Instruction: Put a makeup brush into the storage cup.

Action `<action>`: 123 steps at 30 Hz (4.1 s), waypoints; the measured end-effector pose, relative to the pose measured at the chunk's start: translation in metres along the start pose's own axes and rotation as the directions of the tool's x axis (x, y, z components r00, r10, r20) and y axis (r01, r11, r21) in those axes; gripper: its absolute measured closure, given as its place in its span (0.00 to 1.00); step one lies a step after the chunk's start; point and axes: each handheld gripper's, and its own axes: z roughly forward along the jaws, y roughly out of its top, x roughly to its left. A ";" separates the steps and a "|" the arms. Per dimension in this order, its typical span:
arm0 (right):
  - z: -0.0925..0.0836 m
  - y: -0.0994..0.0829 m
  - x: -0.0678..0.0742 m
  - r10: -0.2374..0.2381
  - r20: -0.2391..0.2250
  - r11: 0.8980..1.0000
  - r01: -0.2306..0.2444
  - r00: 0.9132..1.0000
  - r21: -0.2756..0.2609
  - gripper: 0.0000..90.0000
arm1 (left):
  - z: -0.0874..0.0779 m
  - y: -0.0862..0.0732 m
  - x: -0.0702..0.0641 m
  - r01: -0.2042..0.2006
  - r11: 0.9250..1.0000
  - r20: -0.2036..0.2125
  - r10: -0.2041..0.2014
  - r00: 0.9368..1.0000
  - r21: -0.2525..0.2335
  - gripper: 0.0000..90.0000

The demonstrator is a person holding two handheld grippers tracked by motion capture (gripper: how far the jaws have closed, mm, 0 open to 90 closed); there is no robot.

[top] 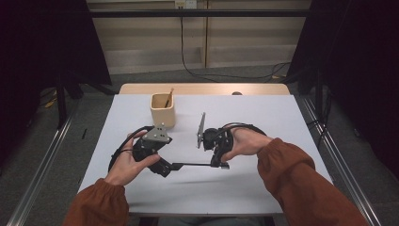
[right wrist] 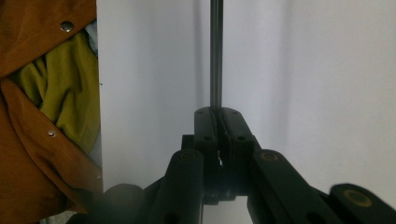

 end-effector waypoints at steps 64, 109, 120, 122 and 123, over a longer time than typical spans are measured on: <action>0.006 0.015 0.007 -0.087 0.014 0.996 0.086 0.996 0.009 0.95 | 0.043 0.005 -0.005 -0.112 0.969 0.219 0.062 0.974 0.222 0.85; 0.006 -0.002 0.005 -0.013 0.026 0.976 0.018 1.000 -0.216 0.32 | 0.043 -0.004 -0.006 -0.076 0.978 0.241 0.027 0.970 0.195 0.95; 0.008 -0.013 0.005 0.034 0.051 0.960 -0.018 0.998 -0.281 0.19 | 0.041 -0.010 -0.006 -0.063 0.982 0.242 0.019 0.970 0.177 0.95; 0.007 -0.016 0.004 0.042 0.055 0.953 -0.023 0.998 -0.303 0.17 | 0.042 -0.011 -0.007 -0.056 0.983 0.239 0.012 0.971 0.176 0.95; 0.007 -0.017 0.004 0.044 0.056 0.949 -0.024 0.997 -0.316 0.15 | 0.042 -0.011 -0.007 -0.049 0.983 0.237 0.007 0.971 0.174 0.95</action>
